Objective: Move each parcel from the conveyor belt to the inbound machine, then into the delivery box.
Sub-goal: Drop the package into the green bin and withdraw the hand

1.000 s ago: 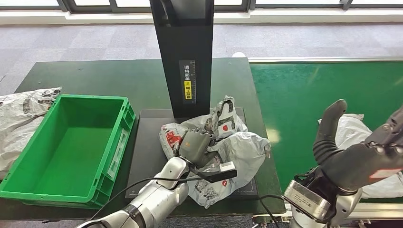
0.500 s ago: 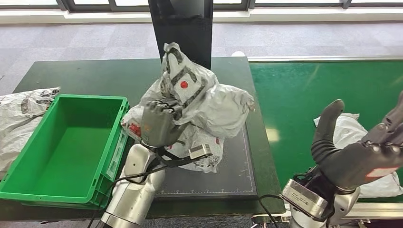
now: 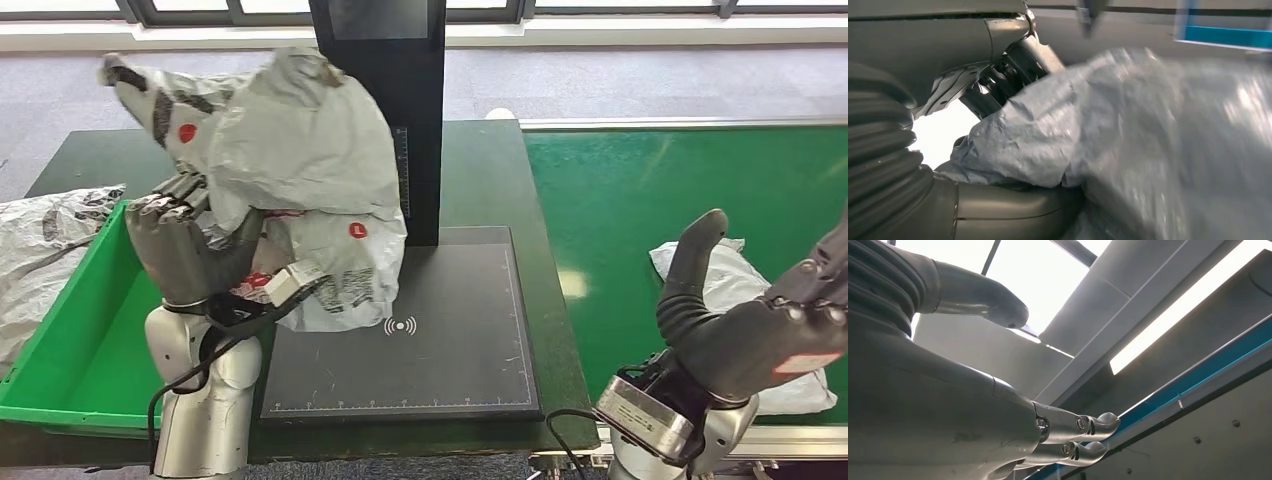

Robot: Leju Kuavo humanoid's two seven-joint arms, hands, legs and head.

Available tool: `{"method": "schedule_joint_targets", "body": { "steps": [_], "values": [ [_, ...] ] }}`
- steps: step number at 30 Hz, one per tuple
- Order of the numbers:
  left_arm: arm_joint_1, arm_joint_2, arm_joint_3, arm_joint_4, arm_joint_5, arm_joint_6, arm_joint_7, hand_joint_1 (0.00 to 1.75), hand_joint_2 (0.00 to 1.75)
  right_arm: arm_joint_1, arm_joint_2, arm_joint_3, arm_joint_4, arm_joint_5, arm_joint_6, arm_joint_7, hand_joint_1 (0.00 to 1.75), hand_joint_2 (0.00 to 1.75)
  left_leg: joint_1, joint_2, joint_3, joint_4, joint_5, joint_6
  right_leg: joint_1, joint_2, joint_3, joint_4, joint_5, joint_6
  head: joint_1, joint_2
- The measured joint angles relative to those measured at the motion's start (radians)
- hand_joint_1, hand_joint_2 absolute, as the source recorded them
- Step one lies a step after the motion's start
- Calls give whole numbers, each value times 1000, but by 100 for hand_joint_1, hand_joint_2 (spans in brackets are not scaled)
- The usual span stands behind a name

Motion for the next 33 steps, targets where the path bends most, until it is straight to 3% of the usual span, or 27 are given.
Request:
{"method": "schedule_joint_targets", "body": {
  "steps": [4, 9, 12, 15, 24, 31, 33],
  "values": [
    [7, 5, 117, -31, 97, 0, -134, 175, 175, 0, 0, 0, 0, -2, 0, 0, 0, 175, 0, -1, 0, 0, 0, 0, 0, -1, 0, 0, -1, -1, 0, 0],
    [-46, -7, 397, 13, 221, 0, -333, 175, 175, 1, 0, -5, 0, -6, 0, 0, 0, 175, 0, 2, 0, -1, 0, -1, 0, 1, -1, 0, -1, -1, 0, 0],
    [-81, -14, 550, 67, 226, -1, -371, 175, 175, 3, 0, -19, 0, -6, 0, 0, 0, 175, 0, 2, 0, -1, 0, -1, 0, 1, -1, 1, 0, -1, 0, 0],
    [-100, -19, 651, 104, 221, -1, -372, 175, 175, 4, 0, -29, 0, -6, 0, 0, 0, 175, 0, 2, 0, 0, 0, -1, 0, 1, -1, 1, 0, -1, 0, 0],
    [-134, -26, 767, 189, 200, -1, -355, 175, 175, 5, 0, -35, 0, -5, 0, 0, 0, 175, 0, 1, 0, 0, 0, -1, 0, 0, -1, 0, -1, -1, -1, 0],
    [-146, -28, 796, 225, 200, -1, -355, 175, 175, 5, 0, -35, 0, -5, 0, 0, 0, 175, 0, 1, 0, 0, 0, -1, 0, 0, -1, 0, 0, -1, -1, 0],
    [-146, -28, 800, 231, 200, -1, -355, 87, 175, 5, 0, -35, 0, -5, 0, 0, 0, 175, 0, 1, 0, 0, 0, -1, 0, 0, -1, 0, 0, -1, -1, 0]
  ]
}}
